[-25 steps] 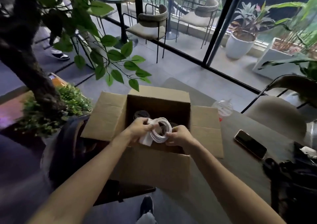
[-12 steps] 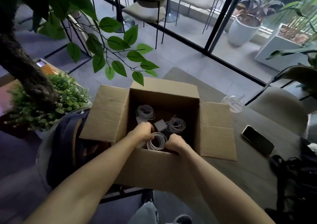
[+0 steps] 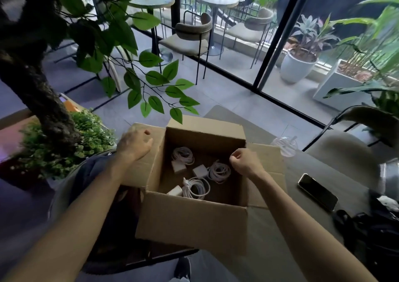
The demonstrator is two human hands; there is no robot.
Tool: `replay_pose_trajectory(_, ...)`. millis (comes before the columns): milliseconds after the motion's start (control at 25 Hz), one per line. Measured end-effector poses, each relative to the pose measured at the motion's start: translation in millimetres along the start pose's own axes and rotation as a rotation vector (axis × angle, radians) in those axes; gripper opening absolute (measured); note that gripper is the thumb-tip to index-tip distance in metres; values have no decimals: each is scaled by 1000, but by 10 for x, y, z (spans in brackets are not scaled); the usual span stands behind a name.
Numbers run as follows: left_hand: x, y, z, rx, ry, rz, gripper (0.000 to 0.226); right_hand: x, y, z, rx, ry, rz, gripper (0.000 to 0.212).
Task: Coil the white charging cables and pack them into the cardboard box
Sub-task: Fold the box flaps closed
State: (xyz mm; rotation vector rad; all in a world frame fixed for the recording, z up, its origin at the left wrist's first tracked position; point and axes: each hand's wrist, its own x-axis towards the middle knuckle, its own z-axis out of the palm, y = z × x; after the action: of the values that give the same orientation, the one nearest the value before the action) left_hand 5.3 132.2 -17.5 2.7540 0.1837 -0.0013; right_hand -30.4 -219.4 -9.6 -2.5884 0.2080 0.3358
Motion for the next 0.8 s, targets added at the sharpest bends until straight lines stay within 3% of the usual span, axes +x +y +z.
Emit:
replay_pose_trajectory(80,-19,-193,-8,74,-118,-112,54,-45,147,-167,-134,183,24,22)
replay_pose_trajectory(160,-35,-331,15,-40,-161,-192,62,-97,362,-262,-202,289,195,31)
replay_pose_trajectory(240,-25,-431,5,-176,-111,-264,57,-190,584,-306,-100,215,436,57)
replay_pose_trajectory(320,2,-454,-87,-267,-112,-309,47,-248,723,-336,66,155,500,62)
replay_pose_trajectory(520,17,-187,-525,-605,-89,-218,13,-253,433,-621,66,361,272,36)
replay_pose_trajectory(640,-188,179,-528,-754,-344,-89,14,-162,75,-600,131,294,81,41)
replay_pose_trajectory(720,-344,345,-346,-553,-529,2,20,-65,-87,-440,169,152,-6,39)
replay_pose_trajectory(800,-453,371,-124,-216,-578,72,35,40,-140,-194,77,18,-60,34)
